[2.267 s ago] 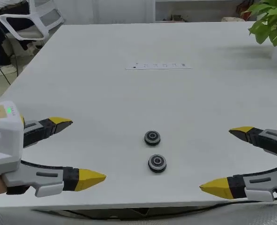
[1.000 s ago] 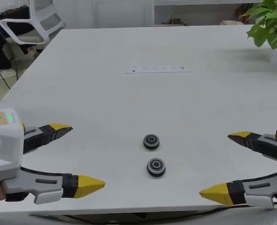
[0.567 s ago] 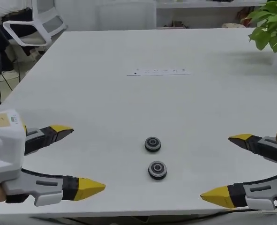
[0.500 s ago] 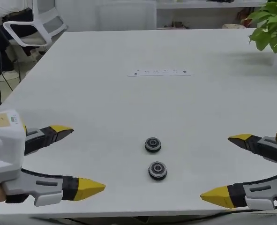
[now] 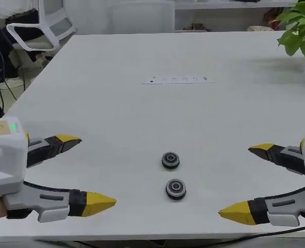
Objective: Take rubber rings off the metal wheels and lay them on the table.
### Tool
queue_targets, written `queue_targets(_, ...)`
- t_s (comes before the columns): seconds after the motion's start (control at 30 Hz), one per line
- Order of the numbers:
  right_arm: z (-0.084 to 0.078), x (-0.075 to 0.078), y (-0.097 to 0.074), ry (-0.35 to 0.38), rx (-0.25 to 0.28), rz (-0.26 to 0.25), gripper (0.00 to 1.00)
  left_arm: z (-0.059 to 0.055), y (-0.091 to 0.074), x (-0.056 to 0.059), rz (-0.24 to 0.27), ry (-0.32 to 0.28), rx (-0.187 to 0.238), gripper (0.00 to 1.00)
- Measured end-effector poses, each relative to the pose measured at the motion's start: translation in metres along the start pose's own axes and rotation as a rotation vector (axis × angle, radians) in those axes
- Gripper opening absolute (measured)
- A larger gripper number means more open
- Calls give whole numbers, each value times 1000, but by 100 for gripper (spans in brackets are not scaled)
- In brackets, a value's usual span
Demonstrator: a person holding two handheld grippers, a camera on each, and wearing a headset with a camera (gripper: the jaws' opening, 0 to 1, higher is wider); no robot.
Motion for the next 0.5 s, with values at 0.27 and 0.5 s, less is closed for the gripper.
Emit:
queue_targets(0.27,5,7,7,-16,3,12,99,5,6,-6,-9,20,-5,90)
queue_targets(0.5,9,11,15,-33,-4,32,91,11,14,-11,-27,34,1,90)
Point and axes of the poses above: the centre of the closed fingertips' face, and the gripper's own axes: y roughly forward along the fingers, x roughly to its right, z roughly out of its top, the point moved 10 cm from there along -y, roughly backward along the fingers, and after that the axes turned 6 degrees about -z, right-handed, at the moved point
